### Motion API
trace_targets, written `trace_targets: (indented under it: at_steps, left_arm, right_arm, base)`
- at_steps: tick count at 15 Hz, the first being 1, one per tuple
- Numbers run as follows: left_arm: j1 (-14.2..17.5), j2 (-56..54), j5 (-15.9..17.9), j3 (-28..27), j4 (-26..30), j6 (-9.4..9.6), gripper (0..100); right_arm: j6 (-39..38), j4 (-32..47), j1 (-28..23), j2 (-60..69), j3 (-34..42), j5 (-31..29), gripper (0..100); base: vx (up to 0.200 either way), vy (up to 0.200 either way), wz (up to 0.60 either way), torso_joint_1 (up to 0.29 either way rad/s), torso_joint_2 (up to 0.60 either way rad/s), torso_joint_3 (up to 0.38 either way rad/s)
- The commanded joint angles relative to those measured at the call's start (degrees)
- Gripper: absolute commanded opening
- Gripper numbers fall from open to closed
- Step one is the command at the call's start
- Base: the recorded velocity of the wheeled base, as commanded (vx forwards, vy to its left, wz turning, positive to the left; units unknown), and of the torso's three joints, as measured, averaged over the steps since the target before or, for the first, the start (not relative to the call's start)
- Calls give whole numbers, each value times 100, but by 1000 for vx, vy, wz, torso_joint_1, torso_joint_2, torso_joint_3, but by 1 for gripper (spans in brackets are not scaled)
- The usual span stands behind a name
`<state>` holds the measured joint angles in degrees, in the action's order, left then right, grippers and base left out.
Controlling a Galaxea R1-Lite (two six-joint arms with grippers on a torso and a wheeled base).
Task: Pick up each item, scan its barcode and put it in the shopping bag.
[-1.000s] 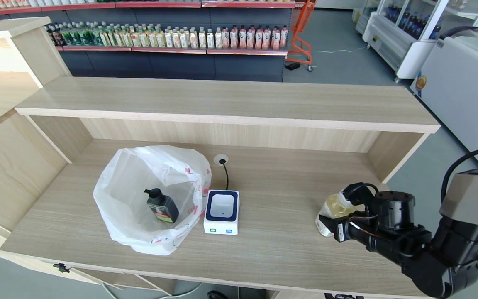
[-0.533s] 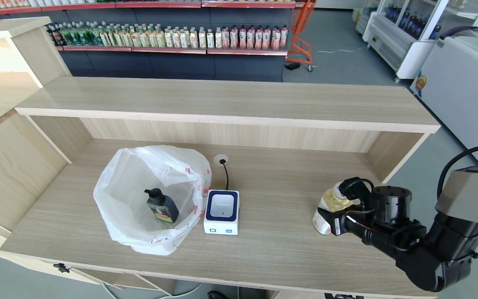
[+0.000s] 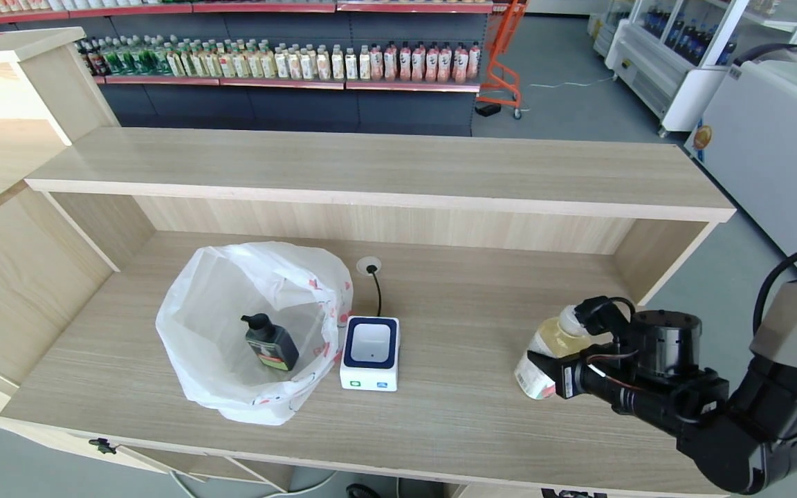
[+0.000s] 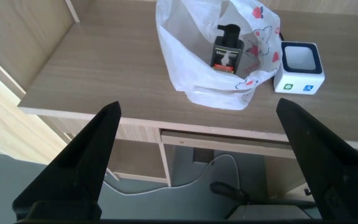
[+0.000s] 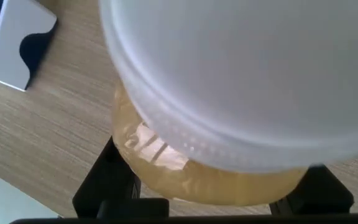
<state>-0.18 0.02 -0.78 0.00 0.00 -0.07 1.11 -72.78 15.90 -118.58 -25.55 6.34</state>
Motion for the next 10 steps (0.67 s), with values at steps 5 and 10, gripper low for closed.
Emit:
trace_targets:
  at_steps: [5,10]
  left_arm:
    - [1,-2,-1,0,0,-1,100]
    - [1,-2,-1,0,0,-1,100]
  right_arm:
    - [-1957,1433,282,2559,33,2741,0]
    - [-2458,1415,1399,2603,-38,2759,0]
  base:
    - [0,0,0,0,0,0]
    - [0,0,0,0,0,0]
